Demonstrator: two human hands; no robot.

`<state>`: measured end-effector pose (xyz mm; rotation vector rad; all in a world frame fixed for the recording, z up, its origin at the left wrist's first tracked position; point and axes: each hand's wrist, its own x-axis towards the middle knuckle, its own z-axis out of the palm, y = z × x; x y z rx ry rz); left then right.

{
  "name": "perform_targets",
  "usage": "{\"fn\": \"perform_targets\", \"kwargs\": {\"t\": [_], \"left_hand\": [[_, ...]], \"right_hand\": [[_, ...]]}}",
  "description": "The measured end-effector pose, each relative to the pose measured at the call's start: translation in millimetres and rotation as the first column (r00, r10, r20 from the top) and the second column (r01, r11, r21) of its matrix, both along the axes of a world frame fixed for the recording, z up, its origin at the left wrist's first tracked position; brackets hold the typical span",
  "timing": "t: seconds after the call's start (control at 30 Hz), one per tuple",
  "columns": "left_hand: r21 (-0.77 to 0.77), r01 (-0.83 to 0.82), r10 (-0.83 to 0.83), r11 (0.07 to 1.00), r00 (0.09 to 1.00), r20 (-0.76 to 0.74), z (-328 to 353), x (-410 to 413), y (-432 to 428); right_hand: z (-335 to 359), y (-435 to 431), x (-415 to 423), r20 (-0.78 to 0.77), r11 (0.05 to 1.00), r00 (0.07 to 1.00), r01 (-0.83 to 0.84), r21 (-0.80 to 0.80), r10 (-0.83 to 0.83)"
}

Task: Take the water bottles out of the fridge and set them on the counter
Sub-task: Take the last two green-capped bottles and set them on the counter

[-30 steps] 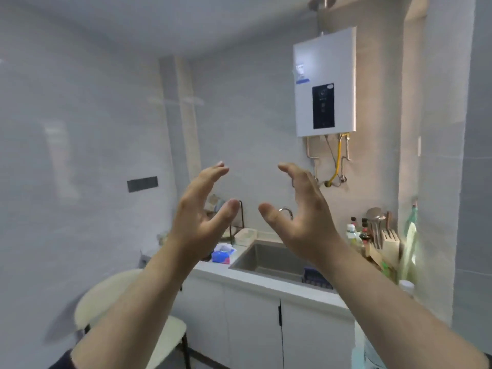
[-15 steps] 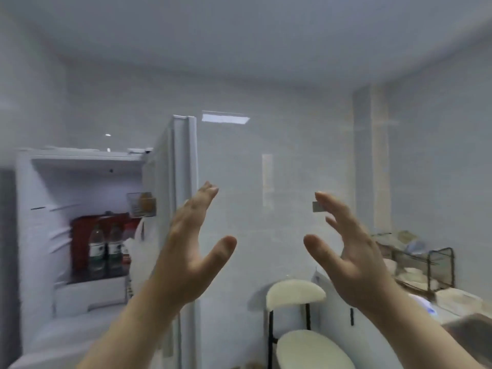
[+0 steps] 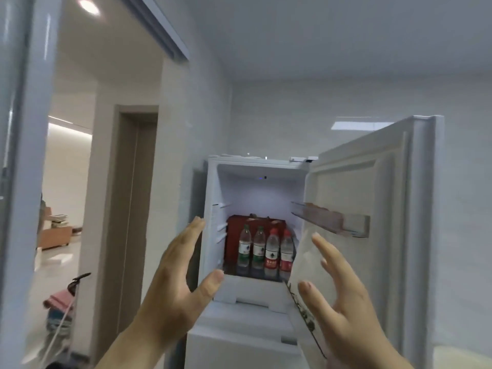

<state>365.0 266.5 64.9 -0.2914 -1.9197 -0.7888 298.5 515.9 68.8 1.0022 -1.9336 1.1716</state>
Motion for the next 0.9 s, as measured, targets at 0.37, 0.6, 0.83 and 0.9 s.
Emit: {"fn": "perform_targets", "kwargs": {"t": [0.37, 0.6, 0.83, 0.9], "left_hand": [[0.028, 0.077, -0.079, 0.997, 0.994, 0.078, -29, -110, -133], [0.104, 0.114, -0.127, 0.988, 0.983, 0.132, -43, -215, -162], [0.237, 0.118, -0.16, 0.964, 0.973, 0.166, -59, -355, -169], [0.28, 0.127, -0.188, 0.951, 0.962, 0.2, -60, -396, -169]], "right_hand": [[-35, -153, -106, 0.203, 0.995, 0.979, 0.054, -0.087, -0.035], [-57, -205, -210, 0.295, 0.965, 0.955, 0.072, -0.251, 0.005], [-77, -233, -344, 0.425, 0.867, 0.898, 0.117, -0.484, 0.116], [-79, -237, -384, 0.447, 0.865, 0.889, 0.143, -0.481, 0.102]]}}
